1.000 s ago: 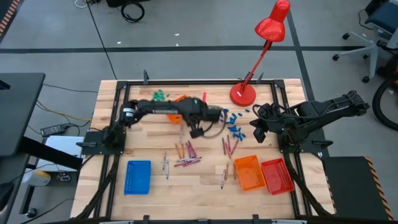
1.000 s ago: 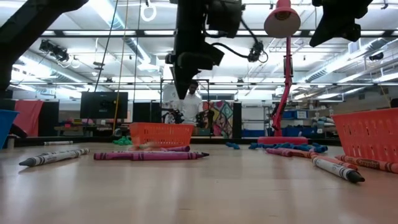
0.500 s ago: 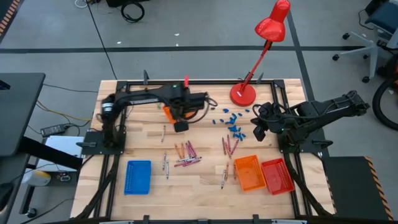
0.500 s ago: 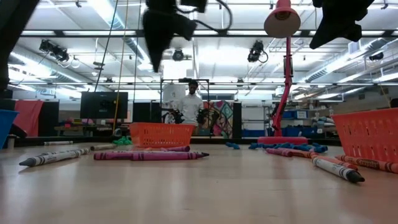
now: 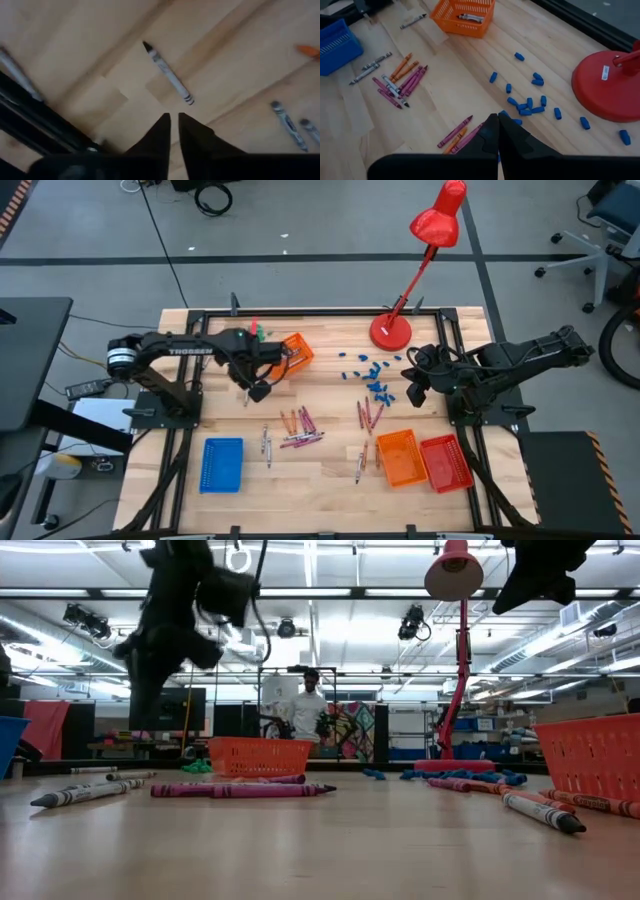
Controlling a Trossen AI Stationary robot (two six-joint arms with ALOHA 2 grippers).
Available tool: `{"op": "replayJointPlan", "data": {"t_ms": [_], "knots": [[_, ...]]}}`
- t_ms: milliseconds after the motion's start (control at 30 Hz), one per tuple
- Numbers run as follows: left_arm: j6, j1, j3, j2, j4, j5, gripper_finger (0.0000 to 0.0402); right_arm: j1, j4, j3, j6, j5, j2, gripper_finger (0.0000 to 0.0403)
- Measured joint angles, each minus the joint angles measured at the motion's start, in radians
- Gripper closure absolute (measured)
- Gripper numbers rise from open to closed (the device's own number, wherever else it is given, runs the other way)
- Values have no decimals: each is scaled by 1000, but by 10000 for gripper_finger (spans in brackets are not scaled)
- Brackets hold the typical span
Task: Sort crayons
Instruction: Put the black crayon into the top orange bin
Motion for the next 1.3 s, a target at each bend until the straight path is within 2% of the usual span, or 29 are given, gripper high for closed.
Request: {"op": "replayJointPlan", "data": {"t_ms": [267,433,800,900,1067,1300], "knots": [[-127,62,-193,0,186,95,233,0,0,0,11,-11,0,395],[-127,103,-253,0,240,111,214,0,1,0,18,-19,0,395],[-187,106,-360,0,398,99,259,0,1,0,18,-24,0,395],[-188,86,-366,-2,417,102,295,0,1,0,18,-24,0,395],[-193,58,-367,-1,430,99,378,0,1,0,18,-24,0,395],[-262,49,-373,-28,444,101,380,0,1,0,19,-24,0,395]]}}
